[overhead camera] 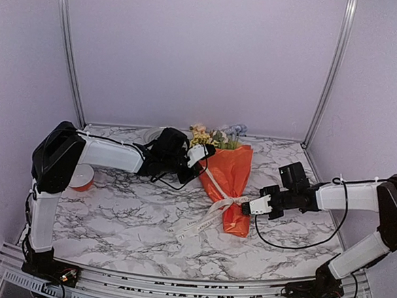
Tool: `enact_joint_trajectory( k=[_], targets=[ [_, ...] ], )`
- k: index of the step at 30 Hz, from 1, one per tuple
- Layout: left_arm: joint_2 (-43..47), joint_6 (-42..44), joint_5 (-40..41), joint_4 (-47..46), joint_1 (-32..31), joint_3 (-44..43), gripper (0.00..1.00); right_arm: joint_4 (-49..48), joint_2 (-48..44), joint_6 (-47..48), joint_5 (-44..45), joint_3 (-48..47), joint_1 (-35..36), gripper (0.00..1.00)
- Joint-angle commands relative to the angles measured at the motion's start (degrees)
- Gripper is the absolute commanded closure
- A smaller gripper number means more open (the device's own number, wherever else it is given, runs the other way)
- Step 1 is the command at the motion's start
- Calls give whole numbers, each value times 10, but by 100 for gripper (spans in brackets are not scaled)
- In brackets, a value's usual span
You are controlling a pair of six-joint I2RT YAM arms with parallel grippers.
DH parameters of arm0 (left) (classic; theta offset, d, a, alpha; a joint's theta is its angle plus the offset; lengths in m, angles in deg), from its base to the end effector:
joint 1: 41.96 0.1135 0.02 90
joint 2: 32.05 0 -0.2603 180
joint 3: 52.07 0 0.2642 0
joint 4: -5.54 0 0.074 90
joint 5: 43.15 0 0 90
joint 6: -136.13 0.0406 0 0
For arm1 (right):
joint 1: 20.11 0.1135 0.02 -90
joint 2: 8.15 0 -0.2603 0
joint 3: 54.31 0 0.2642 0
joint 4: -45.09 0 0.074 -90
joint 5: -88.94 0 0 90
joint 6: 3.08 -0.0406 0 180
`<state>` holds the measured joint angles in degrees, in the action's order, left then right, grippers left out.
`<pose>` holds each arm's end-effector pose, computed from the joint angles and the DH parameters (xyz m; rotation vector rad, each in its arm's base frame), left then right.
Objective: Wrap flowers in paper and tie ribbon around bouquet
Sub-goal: Tie the ribbon around the folded bouquet.
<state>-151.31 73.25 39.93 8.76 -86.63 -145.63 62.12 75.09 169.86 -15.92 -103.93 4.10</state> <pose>0.3417 -0.3447 0.1707 1.2828 1.6456 -0.3123 0.2522 0.1248 0.1381 -2.0124 1.3449 -0.1491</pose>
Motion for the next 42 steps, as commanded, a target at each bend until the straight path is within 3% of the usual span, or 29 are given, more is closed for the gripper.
enact_joint_trajectory(
  k=[1, 16, 28, 42],
  targets=[
    [-52, -36, 78, -22, 10, -49, 100, 49, -37, -18, 19, 4, 21, 100],
    [-98, -79, 146, -5, 32, -88, 100, 162, -43, -35, 92, 37, 83, 100],
    [-108, -77, 152, 7, 41, -88, 100, 231, -72, -74, 135, 70, 144, 100],
    [-104, -75, 146, 19, 46, -83, 100, 252, -100, -78, 133, 78, 150, 100]
  ],
)
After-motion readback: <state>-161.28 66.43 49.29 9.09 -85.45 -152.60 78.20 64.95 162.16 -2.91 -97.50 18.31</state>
